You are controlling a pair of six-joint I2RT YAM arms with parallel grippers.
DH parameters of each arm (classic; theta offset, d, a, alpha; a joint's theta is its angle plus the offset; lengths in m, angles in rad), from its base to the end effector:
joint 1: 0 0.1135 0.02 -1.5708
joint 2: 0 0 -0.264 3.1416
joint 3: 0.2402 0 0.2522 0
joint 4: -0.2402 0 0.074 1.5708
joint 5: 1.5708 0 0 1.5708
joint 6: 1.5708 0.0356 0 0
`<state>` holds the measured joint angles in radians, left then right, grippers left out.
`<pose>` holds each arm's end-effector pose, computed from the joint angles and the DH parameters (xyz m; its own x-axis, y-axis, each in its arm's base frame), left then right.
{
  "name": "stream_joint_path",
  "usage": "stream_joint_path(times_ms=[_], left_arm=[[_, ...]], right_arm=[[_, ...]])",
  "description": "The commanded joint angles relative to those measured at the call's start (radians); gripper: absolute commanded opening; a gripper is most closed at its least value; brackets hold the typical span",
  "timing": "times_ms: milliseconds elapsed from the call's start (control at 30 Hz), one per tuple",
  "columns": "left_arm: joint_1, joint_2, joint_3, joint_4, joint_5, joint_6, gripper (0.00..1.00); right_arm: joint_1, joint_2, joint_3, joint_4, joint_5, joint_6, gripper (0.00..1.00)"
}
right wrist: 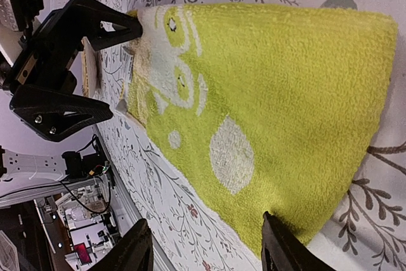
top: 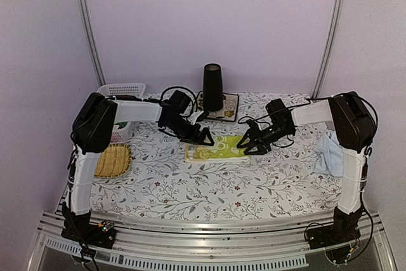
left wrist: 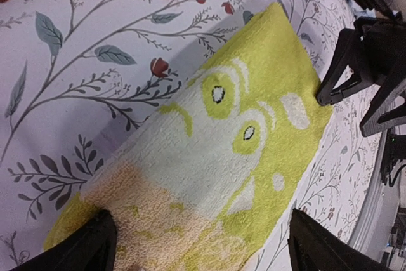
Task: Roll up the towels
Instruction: Smooth out the towel at the center of the board, then rotate the towel at the center of the board.
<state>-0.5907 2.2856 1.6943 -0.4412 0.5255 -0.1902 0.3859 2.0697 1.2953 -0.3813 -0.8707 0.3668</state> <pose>0.3917 -0.2842 0.1362 -0.8317 0.3608 -0.4220 0.5480 0.6553 -0.5199 0.3626 0.1767 0.1282 -0.9808 -0.1491 -0.1255 -0.1891 0.5724 0.7979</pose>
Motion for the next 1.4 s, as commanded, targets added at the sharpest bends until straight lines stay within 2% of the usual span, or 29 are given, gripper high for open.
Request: stream_joint_path(times_ms=[0, 233, 400, 533, 567, 733, 867, 1167, 1367], left_arm=[[0.015, -0.043, -0.033, 0.012, -0.058, 0.006, 0.97], [0.015, -0.161, -0.018, 0.021, -0.105, 0.001, 0.97], [0.016, -0.267, -0.069, -0.001, -0.147, -0.024, 0.97], [0.002, -0.387, -0.197, 0.004, -0.055, -0.049, 0.97], [-0.007, -0.410, -0.227, 0.005, -0.031, -0.044, 0.97], [-0.083, -0.473, -0.356, 0.002, -0.007, 0.016, 0.97], [-0.124, -0.446, -0.401, 0.009, -0.038, 0.035, 0.97], [-0.165, -0.288, -0.343, 0.029, 0.036, 0.047, 0.97], [-0.176, -0.242, -0.373, 0.054, 0.047, 0.063, 0.97]], right_arm=[[0.004, -0.014, 0.029, -0.032, -0.026, -0.027, 0.59], [-0.018, -0.079, 0.160, -0.103, -0.042, -0.051, 0.65], [-0.046, -0.070, 0.274, -0.207, 0.102, -0.115, 0.83], [-0.061, 0.020, 0.410, -0.277, 0.203, -0.176, 0.92], [-0.065, 0.049, 0.440, -0.279, 0.209, -0.184, 0.98], [-0.077, 0.198, 0.562, -0.248, 0.188, -0.171, 0.99], [-0.077, 0.300, 0.626, -0.220, 0.141, -0.139, 0.99], [-0.062, 0.387, 0.618, -0.185, 0.114, -0.117, 0.99], [-0.041, 0.353, 0.504, -0.152, 0.095, -0.123, 0.99]])
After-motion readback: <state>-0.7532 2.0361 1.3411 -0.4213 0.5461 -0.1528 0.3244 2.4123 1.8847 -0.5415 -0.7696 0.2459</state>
